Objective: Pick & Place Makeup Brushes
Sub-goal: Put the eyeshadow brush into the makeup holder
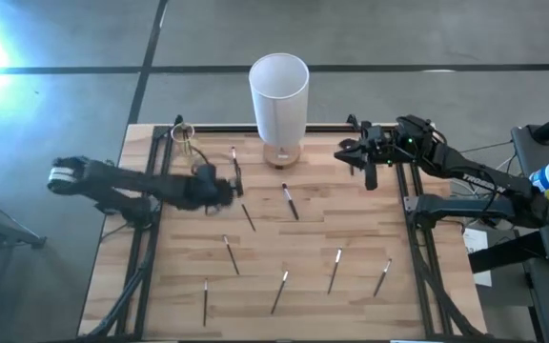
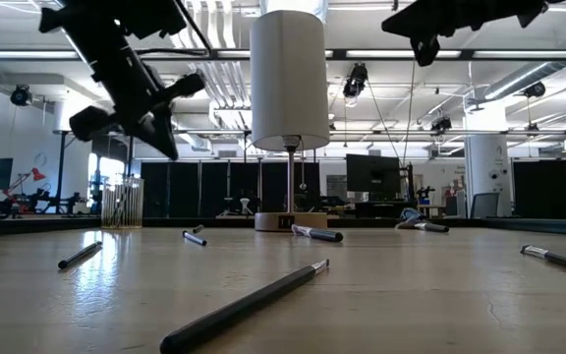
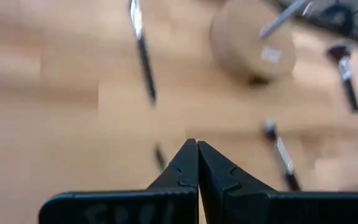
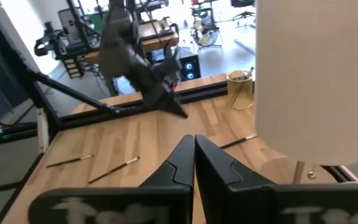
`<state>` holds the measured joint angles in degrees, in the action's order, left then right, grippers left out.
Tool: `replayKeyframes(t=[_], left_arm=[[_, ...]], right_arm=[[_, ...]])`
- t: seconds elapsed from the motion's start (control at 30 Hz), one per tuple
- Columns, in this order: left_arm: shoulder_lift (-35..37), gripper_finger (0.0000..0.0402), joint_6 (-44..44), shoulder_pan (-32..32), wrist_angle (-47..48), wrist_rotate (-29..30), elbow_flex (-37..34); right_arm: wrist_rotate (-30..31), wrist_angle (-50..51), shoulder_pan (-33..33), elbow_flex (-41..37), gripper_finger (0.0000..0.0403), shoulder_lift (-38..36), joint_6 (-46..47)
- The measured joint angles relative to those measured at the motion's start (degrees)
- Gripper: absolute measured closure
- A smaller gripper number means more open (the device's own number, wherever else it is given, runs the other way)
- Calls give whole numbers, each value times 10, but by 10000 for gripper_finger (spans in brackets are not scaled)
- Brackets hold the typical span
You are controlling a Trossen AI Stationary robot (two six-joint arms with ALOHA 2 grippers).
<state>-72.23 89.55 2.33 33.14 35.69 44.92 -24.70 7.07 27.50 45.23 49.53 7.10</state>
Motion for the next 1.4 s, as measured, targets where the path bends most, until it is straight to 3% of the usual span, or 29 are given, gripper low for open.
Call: replayKeyframes(t=[0.1, 0.27, 0.5, 0.73, 1.13, 1.4], left_arm=[[-56, 401, 99, 56, 71, -15, 40], [-140, 401, 188, 102, 201, -100, 131], [-192, 401, 217, 125, 188, -206, 176], [-204, 387, 265, 126, 203, -230, 166], [-205, 304, 309, 126, 137, -269, 84], [-201, 313, 312, 126, 57, -242, 40]], right_arm=[[-11, 0, 1, -1, 394, -5, -2], [-24, 2, 1, -1, 394, -9, -4], [-30, 5, 2, -2, 394, -8, -19], [-30, 20, 2, -2, 394, -8, -29], [-30, 31, 2, -2, 394, -8, -45], [-30, 31, 2, -2, 394, -8, -46]])
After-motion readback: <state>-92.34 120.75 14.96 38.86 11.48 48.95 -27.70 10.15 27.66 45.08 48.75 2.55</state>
